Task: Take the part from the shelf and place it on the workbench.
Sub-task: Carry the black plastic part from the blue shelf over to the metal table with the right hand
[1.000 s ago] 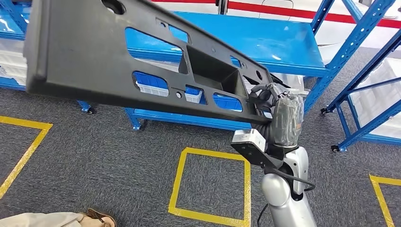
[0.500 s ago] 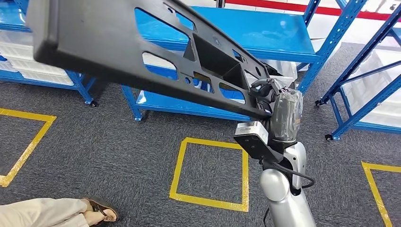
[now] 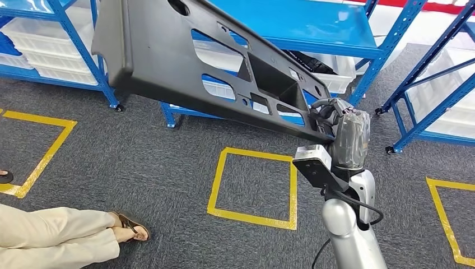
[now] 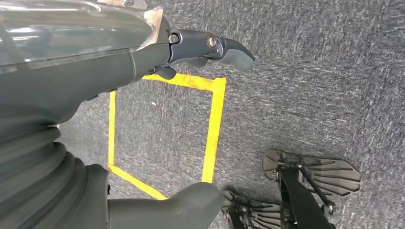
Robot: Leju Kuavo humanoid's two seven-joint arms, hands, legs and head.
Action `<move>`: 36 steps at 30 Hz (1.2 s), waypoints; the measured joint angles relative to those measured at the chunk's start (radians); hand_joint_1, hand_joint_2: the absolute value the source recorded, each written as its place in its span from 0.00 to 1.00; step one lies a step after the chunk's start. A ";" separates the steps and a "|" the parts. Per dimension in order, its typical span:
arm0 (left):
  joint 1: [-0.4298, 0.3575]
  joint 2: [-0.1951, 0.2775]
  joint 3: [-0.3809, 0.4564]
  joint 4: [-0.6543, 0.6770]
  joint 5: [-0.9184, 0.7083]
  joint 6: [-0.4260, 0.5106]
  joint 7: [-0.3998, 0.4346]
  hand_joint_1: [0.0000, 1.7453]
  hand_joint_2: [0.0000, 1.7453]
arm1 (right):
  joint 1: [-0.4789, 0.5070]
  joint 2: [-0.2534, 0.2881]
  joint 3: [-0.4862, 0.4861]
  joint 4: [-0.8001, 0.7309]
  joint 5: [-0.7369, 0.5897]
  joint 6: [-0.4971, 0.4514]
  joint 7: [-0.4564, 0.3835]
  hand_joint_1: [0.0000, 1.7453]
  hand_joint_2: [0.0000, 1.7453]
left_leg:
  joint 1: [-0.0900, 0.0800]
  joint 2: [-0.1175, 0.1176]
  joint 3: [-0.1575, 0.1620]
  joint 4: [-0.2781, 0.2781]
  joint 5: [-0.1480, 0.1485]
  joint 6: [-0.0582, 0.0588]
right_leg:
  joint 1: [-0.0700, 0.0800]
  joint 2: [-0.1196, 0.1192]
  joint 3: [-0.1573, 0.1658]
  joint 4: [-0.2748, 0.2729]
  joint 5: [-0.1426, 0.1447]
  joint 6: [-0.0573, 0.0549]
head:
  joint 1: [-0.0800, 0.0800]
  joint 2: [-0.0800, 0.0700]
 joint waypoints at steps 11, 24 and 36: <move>0.009 0.000 0.014 0.001 0.006 0.011 -0.003 0.00 1.00 | 0.002 -0.003 -0.001 0.046 -0.026 -0.015 -0.024 1.00 1.00 | 0.016 -0.005 -0.010 0.258 -0.163 -0.050 | -0.013 -0.008 -0.115 -0.022 0.114 -0.051 | -0.007 0.000; -0.021 -0.002 0.059 0.008 0.056 0.062 -0.003 0.00 1.00 | -0.096 0.009 0.036 0.108 -0.103 -0.011 -0.024 1.00 1.00 | 0.011 0.001 0.089 -0.020 -0.077 0.016 | -0.018 -0.001 -0.256 0.260 -0.008 -0.016 | 0.004 0.000; -0.020 -0.004 0.078 0.015 0.069 0.018 -0.064 0.00 1.00 | -0.141 0.017 0.044 0.157 -0.138 0.005 -0.023 1.00 1.00 | 0.016 0.002 -0.002 0.011 -0.026 -0.034 | -0.025 0.004 -0.029 -0.030 0.026 -0.032 | 0.002 0.000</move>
